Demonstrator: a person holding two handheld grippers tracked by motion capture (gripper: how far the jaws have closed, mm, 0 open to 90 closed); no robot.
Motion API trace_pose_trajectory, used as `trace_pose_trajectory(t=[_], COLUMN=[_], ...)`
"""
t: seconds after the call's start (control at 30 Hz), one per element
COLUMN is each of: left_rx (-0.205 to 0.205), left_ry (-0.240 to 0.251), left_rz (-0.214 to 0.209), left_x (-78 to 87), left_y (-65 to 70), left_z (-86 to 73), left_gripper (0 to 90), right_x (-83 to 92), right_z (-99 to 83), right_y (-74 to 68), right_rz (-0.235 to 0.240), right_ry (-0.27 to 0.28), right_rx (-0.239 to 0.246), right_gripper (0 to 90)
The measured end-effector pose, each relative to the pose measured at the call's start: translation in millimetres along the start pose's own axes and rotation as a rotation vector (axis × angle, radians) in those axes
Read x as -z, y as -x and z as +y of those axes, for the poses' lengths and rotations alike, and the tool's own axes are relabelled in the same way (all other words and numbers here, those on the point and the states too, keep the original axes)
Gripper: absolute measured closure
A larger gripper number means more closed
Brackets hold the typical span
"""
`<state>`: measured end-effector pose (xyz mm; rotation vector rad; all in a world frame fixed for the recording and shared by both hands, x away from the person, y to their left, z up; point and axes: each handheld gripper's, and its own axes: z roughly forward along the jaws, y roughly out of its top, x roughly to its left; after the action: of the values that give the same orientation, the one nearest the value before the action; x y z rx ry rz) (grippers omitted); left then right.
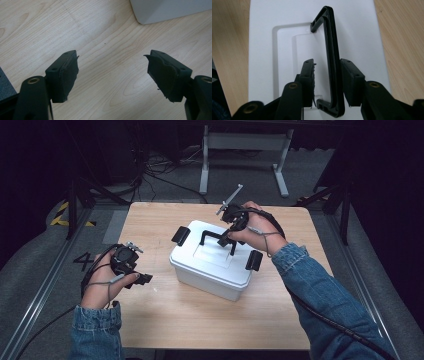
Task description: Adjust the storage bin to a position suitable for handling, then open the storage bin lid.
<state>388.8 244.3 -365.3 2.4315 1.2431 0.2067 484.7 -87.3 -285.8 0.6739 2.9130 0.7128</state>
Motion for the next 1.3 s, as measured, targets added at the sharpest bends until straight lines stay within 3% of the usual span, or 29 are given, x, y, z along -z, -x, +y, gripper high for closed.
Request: trace_pose_trajectory(t=[0.2, 0.27, 0.9, 1.3], left_rx=[-0.003, -0.014, -0.012, -0.017], left_ry=[-0.003, -0.002, -0.002, 0.000], left_rz=[-0.007, -0.002, -0.021, -0.021], left_x=[-1.3, -1.6, -4.1, -3.9], left_y=[0.4, 0.1, 0.1, -1.5], left_z=[0.5, 1.0, 3.3, 3.4], left_gripper=[25.1, 25.1, 25.1, 25.0], right_x=[-7.8, -14.8, -14.4, 4.1], right_z=[3.5, 4.4, 4.3, 10.3], right_y=[-3.1, -5.3, -1.8, -2.7], right_rz=[0.021, 0.037, 0.059, 0.037], right_ry=[-0.024, -0.054, -0.037, -0.004], right_rx=[0.016, 0.034, 0.044, 0.044], right_gripper=[79.2, 83.6, 84.2, 84.3])
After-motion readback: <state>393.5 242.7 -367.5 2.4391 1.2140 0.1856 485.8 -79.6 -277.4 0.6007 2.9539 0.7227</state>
